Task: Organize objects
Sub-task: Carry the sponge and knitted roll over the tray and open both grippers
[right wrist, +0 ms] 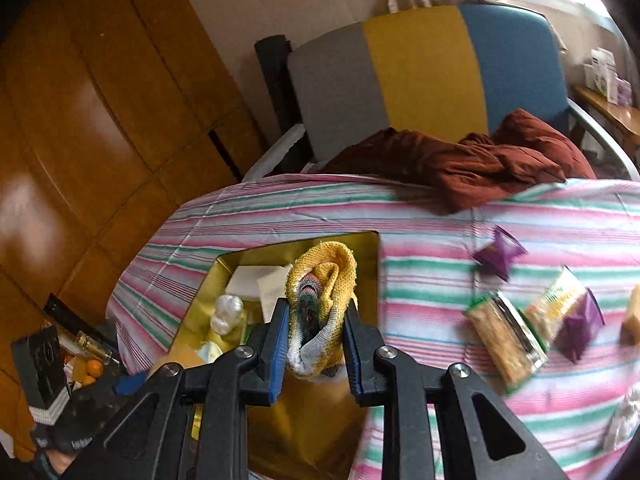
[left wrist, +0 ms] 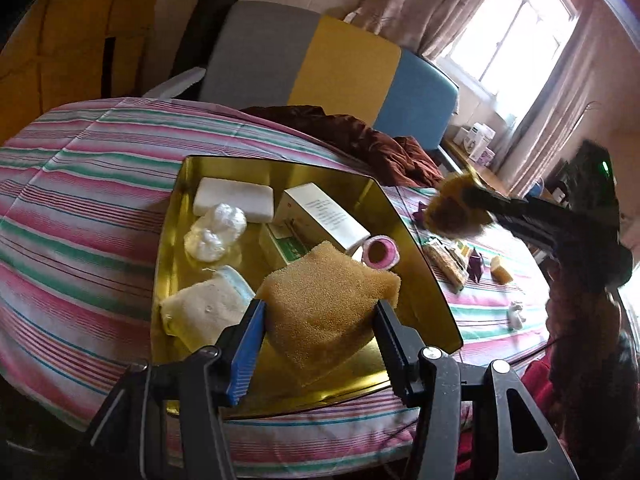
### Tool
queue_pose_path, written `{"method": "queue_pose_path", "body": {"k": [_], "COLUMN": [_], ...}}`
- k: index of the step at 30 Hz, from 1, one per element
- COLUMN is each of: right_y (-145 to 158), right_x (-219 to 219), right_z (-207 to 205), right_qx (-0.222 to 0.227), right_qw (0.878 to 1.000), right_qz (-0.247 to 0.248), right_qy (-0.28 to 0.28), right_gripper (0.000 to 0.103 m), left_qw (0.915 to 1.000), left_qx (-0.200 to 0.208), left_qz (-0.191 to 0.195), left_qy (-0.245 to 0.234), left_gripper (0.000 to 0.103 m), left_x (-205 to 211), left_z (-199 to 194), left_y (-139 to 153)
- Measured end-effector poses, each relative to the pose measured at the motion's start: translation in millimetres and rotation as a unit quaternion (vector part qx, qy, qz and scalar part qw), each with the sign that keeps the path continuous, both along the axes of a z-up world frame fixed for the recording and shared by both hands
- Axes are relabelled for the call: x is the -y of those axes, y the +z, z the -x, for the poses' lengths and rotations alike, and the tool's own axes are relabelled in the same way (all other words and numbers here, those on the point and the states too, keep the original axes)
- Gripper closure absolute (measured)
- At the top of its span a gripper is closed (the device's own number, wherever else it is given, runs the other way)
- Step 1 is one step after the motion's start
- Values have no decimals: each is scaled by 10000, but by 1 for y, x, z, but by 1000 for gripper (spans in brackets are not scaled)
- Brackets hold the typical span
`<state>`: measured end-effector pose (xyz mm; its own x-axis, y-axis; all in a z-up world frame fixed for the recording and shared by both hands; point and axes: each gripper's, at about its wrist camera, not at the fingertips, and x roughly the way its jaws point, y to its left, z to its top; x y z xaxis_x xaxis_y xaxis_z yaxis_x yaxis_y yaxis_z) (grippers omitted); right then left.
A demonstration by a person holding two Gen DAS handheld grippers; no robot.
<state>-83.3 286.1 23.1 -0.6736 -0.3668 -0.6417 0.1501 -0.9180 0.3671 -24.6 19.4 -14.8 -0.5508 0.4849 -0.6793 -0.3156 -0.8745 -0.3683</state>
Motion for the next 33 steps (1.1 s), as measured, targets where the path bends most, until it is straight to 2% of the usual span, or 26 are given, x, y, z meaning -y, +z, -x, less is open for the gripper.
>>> {"method": "queue_pose_path", "body": {"k": [6,11,15,25,27,30,32,33], "right_y": [0,-2,2,-13,-18,-25,-31,-33], "right_x": [18,24,41,103,109,119,121,120], "right_z": [27,44,55,66,65,67,67,66], "right_qx": [74,181,136,439,507,680,831,899], "right_qw": [9998,9998,9986,9932,9915,9872,9842,9832], "right_qz": [-193,-65,379,351,432,633,821,896], "right_qy": [-58,-49,332,1016,1113,1299,1330,1313], "right_gripper": [79,79,79,79,77,67,44,42], "left_qw": [10000,9999,9999,9995,9993,9993,9990,9989], "left_qx": [36,88,110,238,296,315,371,389], "left_qz": [-4,-74,-87,-105,-152,-164,-220,-262], "left_qy": [-72,-25,-87,-161,-164,-139,-104,-79], "left_gripper": [48,48,48,47,46,42,39,34], "left_x": [-4,3,2,-1,0,1,4,6], "left_z": [1,4,4,3,4,3,3,3], "left_y": [-5,-8,-11,-20,-21,-22,-24,-24]}}
